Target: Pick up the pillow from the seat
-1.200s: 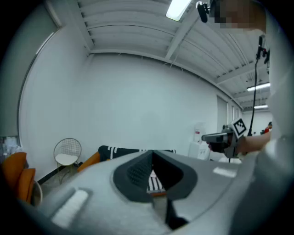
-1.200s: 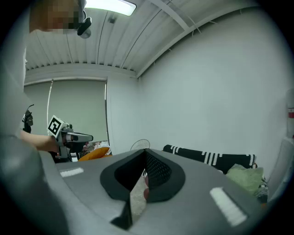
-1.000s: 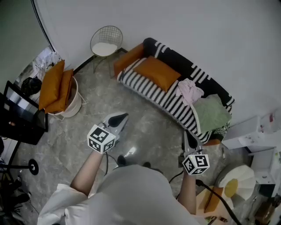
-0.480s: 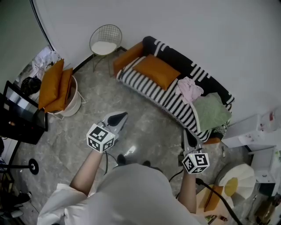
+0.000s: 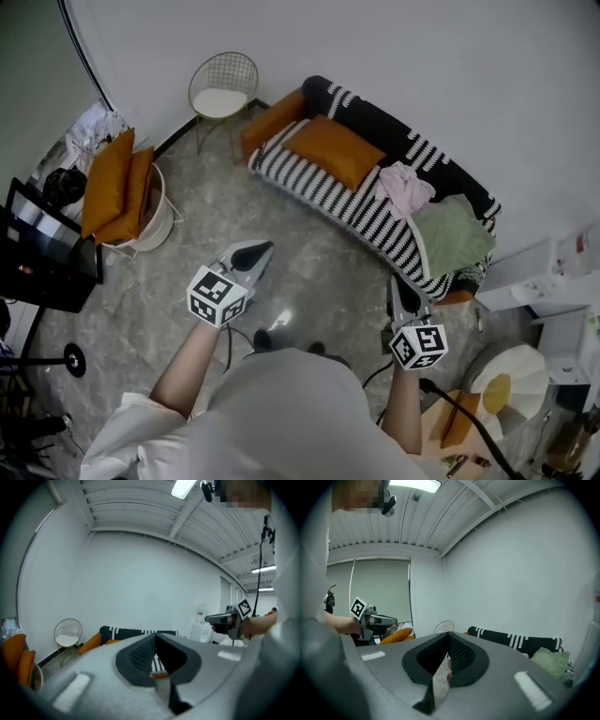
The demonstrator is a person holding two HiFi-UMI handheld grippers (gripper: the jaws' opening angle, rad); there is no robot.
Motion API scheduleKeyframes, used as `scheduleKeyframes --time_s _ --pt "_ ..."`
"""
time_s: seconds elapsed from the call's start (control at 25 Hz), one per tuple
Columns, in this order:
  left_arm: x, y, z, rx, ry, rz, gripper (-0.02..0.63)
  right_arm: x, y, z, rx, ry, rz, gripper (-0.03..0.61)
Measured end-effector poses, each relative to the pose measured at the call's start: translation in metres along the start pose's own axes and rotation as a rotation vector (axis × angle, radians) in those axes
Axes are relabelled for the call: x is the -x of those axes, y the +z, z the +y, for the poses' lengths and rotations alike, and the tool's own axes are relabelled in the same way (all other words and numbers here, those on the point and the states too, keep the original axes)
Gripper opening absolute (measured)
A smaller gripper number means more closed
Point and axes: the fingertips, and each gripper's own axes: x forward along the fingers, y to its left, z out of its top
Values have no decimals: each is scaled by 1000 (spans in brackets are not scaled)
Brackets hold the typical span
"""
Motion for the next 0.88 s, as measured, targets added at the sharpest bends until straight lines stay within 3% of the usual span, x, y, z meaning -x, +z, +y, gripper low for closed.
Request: scheduleKeyframes --time_s 0.88 --pt "45 -18 79 -19 -78 23 0 -44 -15 63 -47 -116 -5 5"
